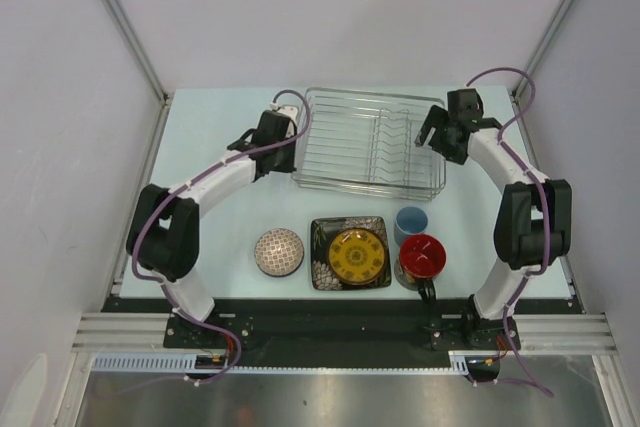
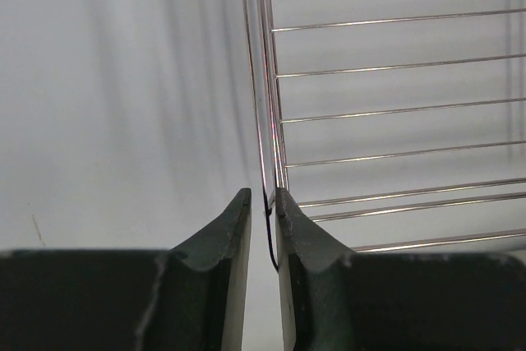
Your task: Load the mixed dishes into the dish rack
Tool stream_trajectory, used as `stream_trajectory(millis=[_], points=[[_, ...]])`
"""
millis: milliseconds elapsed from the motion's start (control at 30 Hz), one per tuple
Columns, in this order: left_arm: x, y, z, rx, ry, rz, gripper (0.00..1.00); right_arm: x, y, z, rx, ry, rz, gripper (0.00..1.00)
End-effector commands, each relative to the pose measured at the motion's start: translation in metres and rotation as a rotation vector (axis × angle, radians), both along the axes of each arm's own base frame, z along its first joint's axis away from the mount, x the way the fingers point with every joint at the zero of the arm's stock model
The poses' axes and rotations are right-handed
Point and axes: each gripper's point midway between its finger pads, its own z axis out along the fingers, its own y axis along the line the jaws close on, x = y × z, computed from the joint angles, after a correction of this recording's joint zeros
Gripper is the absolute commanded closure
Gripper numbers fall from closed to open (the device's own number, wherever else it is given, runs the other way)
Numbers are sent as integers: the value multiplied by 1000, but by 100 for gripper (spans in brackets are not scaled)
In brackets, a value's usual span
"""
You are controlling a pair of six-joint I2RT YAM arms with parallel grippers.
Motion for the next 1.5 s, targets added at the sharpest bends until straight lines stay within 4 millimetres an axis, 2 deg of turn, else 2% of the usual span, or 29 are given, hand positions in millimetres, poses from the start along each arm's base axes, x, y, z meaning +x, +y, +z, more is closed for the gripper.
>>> stream_trajectory(millis=[0, 233, 300, 667, 833, 1067, 1233, 1367, 1467], points=[[-15, 34, 8, 52, -21, 42, 78, 27, 18, 14, 54, -45, 45, 11], [-36, 49, -6, 92, 25, 26, 78, 38, 31, 15, 47, -40, 80, 12], [-40, 51, -3, 98, 20, 18, 79, 42, 33, 16, 50, -44, 88, 12], [-74, 61, -16, 98, 67, -9, 80, 71, 71, 2, 88, -33, 158, 13], [-88, 68, -22, 122, 88, -23, 81, 73, 83, -1, 89, -27, 182, 14], [-78, 73, -1, 121, 36, 2, 80, 79, 99, 11, 71, -64, 249, 13], [-83, 70, 12, 89, 41, -2, 80, 94, 107, 23, 33, -79, 286, 12], [-87, 74, 13, 102, 30, 1, 80, 96, 107, 19, 28, -56, 274, 11], [-79, 80, 22, 123, -12, 11, 79, 89, 100, 15, -12, -36, 252, 8]])
